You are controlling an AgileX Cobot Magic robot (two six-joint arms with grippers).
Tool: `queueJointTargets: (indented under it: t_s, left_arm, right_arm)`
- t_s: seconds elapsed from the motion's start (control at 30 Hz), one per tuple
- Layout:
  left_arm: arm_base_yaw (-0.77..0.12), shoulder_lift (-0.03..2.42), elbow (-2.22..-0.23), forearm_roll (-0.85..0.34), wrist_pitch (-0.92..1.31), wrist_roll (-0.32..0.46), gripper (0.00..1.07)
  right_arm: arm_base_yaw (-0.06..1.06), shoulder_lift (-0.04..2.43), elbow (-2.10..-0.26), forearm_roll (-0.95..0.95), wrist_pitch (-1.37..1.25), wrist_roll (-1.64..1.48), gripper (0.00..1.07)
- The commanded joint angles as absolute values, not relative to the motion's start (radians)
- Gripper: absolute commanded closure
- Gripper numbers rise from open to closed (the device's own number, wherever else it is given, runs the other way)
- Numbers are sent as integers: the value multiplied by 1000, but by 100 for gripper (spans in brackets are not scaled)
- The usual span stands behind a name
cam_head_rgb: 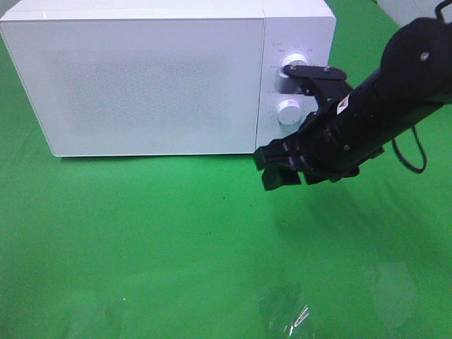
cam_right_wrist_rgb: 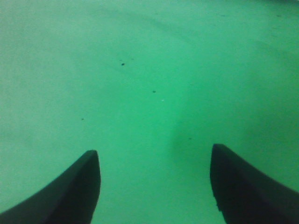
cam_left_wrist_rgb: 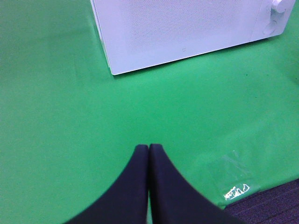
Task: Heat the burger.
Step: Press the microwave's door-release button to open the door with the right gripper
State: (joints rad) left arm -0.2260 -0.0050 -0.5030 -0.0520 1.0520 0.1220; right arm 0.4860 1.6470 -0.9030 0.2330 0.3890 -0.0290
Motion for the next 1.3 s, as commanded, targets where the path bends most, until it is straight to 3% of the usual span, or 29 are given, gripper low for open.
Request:
queueJointTargets:
  t_s: [0.03,0.07,0.37,0.73,1.3]
  left_arm:
    - [-224,-28,-499,-48,1040,123,106]
    - [-224,-28,-499,-48,1040,123,106]
    - [-224,-28,-499,-48,1040,123,106]
    - [-224,-28,-499,-48,1040,123,106]
    - [-224,-28,-499,-48,1040,123,106]
  right_arm:
    - [369,1596,-971,139,553,79,44]
    - [314,1567,-984,118,611,80,44]
    - [156,1402,-982,41,833,131,44]
    - [154,1148,-947,-52,1149,171,44]
    - [154,646,-681,-53,1151,125,44]
